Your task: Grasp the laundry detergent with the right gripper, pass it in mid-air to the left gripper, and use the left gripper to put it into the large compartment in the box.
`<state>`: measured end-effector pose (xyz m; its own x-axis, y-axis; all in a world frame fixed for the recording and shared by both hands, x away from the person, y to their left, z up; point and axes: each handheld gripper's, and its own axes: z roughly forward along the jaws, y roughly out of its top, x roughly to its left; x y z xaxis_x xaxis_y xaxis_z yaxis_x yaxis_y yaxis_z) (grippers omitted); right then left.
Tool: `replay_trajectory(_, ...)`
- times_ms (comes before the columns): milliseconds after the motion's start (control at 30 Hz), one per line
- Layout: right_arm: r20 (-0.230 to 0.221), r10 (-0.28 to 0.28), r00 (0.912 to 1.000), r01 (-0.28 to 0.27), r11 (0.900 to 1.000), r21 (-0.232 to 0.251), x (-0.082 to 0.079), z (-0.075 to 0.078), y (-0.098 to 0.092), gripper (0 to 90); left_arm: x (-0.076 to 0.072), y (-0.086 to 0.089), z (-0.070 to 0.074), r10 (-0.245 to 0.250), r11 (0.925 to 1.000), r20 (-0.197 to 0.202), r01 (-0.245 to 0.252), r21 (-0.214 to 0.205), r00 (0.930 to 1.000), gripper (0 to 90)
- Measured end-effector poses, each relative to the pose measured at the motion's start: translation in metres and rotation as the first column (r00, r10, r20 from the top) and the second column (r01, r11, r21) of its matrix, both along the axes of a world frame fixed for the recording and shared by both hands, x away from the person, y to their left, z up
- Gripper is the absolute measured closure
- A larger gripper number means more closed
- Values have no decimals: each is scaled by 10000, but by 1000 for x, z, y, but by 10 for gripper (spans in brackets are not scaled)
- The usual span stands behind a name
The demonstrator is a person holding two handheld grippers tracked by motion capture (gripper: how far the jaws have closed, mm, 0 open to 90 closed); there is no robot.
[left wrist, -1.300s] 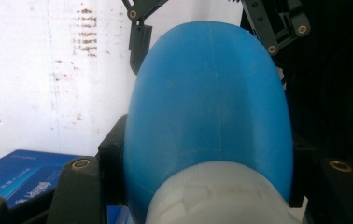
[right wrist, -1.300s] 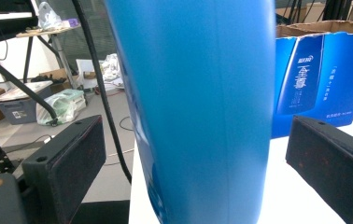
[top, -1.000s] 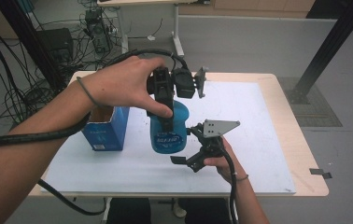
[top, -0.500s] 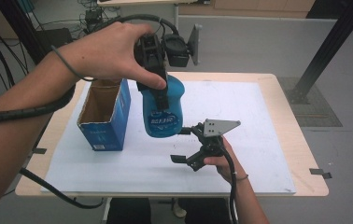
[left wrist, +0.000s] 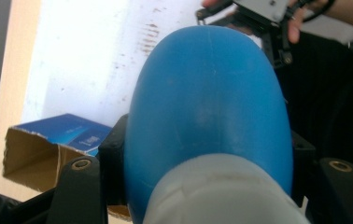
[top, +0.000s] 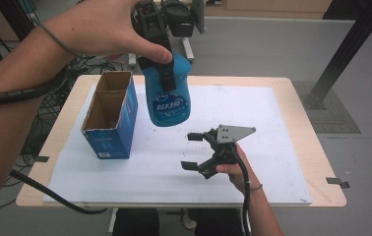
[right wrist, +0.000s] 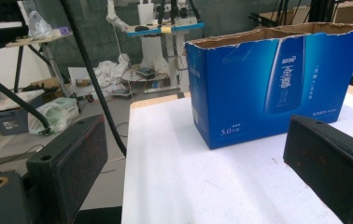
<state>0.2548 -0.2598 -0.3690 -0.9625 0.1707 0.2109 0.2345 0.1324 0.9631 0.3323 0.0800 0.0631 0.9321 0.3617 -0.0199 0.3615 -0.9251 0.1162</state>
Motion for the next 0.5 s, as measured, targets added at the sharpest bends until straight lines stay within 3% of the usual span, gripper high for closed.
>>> replay_trajectory(33,7,-19,10000,19,10000,5,0,0,-1,69,1,2,1,375,9992,168,-376,91,9992,382)
replay_trajectory(67,7,-19,10000,19,10000,5,0,0,-1,69,1,2,1,375,9992,168,-376,91,9992,382)
replay_trajectory(167,-9,-79,10000,79,10000,51,-1,0,-3,71,7,10,8,1409,9899,428,-1415,119,9891,383)
replay_trajectory(200,-9,-79,10000,79,10000,51,-1,0,-3,71,7,10,8,1409,9899,428,-1415,119,9891,383)
replay_trajectory(233,-90,-121,9999,121,9999,31,-1,-1,-3,72,9,15,10,1872,9822,527,-1878,66,9809,382)
replay_trajectory(267,-90,-121,9999,121,9999,31,-1,-1,-3,72,9,15,10,1872,9822,527,-1878,66,9809,383)
replay_trajectory(300,-125,-128,9998,129,9999,57,-1,-1,-4,73,12,20,11,2374,9713,531,-2378,16,9700,383)
replay_trajectory(333,-124,-149,9998,149,9999,45,-1,-1,-3,74,13,22,12,2628,9647,561,-2632,-11,9632,383)
replay_trajectory(367,-118,-165,9998,166,9999,46,-1,-1,-3,74,13,22,12,2628,9647,561,-2632,-11,9632,383)
replay_trajectory(400,-118,-165,9998,166,9999,46,-1,-1,-3,74,15,25,13,3010,9535,564,-3014,-28,9519,383)
replay_trajectory(433,-116,-191,9998,192,9998,73,-2,-1,-3,74,19,28,14,3559,9344,515,-3562,-29,9331,383)
replay_trajectory(467,-116,-191,9998,192,9998,73,-2,-1,-3,74,19,28,14,3559,9344,515,-3562,-29,9331,383)
replay_trajectory(500,-111,-226,9997,227,9997,103,-2,-2,-4,75,23,33,15,4030,9151,428,-4031,-52,9142,383)
